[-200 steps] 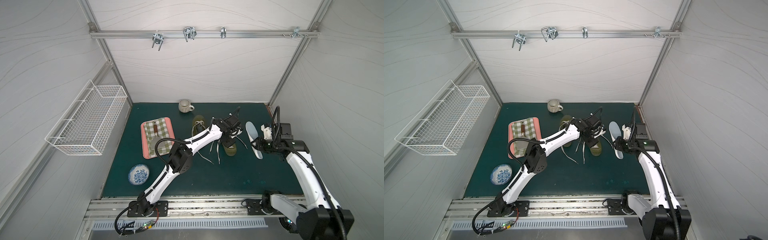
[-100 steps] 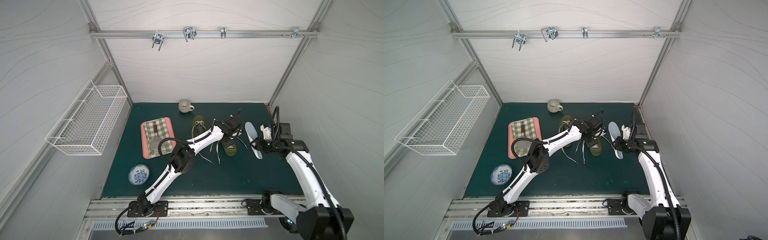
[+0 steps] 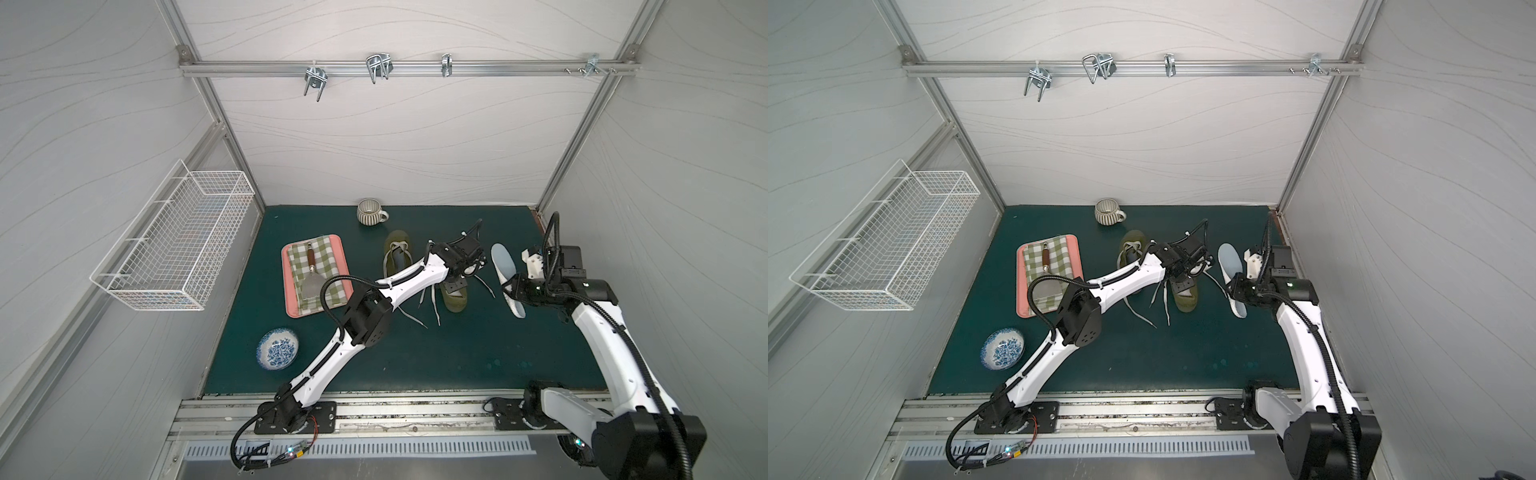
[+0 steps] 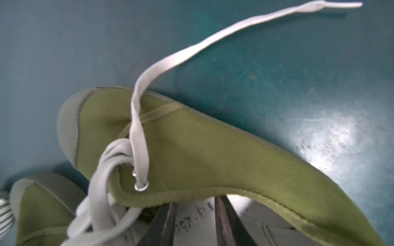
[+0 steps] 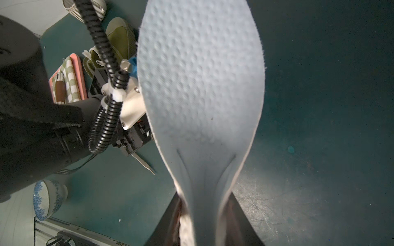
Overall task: Insert the insole into the shoe
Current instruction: Pick up the shoe at the center of the board.
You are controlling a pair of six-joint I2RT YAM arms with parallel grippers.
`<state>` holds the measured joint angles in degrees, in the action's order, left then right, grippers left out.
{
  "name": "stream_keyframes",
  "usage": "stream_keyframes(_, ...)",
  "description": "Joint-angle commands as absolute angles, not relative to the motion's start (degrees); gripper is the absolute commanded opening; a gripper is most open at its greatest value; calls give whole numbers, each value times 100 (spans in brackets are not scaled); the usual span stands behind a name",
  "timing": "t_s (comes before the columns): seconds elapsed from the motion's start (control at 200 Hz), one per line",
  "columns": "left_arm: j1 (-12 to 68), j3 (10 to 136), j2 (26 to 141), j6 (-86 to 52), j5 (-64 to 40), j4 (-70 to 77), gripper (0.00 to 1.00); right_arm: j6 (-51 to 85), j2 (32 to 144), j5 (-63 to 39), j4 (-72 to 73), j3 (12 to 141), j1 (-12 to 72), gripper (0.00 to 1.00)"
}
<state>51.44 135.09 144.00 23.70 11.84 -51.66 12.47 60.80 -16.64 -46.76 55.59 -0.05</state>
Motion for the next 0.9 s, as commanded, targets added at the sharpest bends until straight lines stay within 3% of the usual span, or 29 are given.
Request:
stream_keyframes(0.0,5144,13468,14524,2701,1425,-4728,32,1216,6143,-1764,-4717,5640,-102,32)
stream_keyframes(0.445,5109,13285,14762,3168,1726,-4418,32,1066,6183,-1902,-4829,5765,-380,32)
stream_keyframes(0.705,5054,13342,14467,2861,1659,-4683,0,1032,6182,-1925,-4869,5792,-396,31)
stream_keyframes(0.895,5006,13652,14234,2656,1346,-5211,0,1011,6179,-1943,-4909,5792,-403,30)
